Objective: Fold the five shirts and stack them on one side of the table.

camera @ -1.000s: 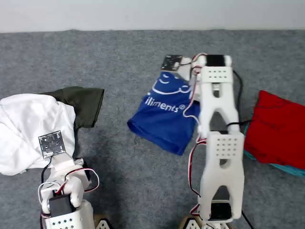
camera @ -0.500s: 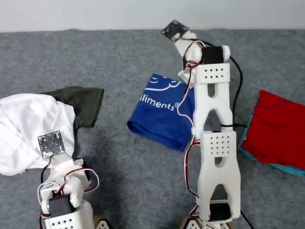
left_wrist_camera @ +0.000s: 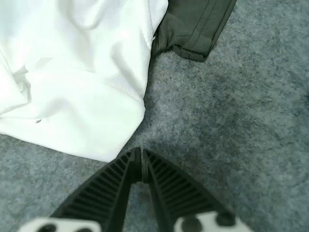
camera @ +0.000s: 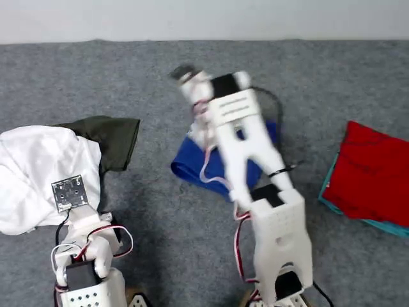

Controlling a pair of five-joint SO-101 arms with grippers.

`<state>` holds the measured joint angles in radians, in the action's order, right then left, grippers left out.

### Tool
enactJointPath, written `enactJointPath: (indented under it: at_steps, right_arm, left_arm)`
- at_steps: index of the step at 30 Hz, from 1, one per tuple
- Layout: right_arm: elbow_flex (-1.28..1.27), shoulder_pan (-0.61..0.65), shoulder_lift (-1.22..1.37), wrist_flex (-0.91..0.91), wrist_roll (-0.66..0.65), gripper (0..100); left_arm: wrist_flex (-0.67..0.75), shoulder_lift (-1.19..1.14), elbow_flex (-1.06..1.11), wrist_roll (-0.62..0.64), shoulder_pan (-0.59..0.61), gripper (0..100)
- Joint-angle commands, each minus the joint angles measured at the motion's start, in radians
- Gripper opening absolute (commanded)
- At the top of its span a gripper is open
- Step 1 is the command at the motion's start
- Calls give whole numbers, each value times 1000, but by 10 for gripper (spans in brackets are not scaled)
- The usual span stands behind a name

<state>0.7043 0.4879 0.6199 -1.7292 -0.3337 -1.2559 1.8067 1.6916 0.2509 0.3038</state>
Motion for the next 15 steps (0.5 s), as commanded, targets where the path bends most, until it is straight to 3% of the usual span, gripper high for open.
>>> enactJointPath:
  at_steps: [1,9,15]
  right_arm:
    - [-41,84,-39,96,23,10]
    - [-43,151,274,259,15,10]
    - [201,145,278,73,21,10]
  left_arm:
    - [-5,11,-8,9,-8,14]
    - [-5,11,-8,9,-8,14]
    - [-5,11,-8,9,-8,14]
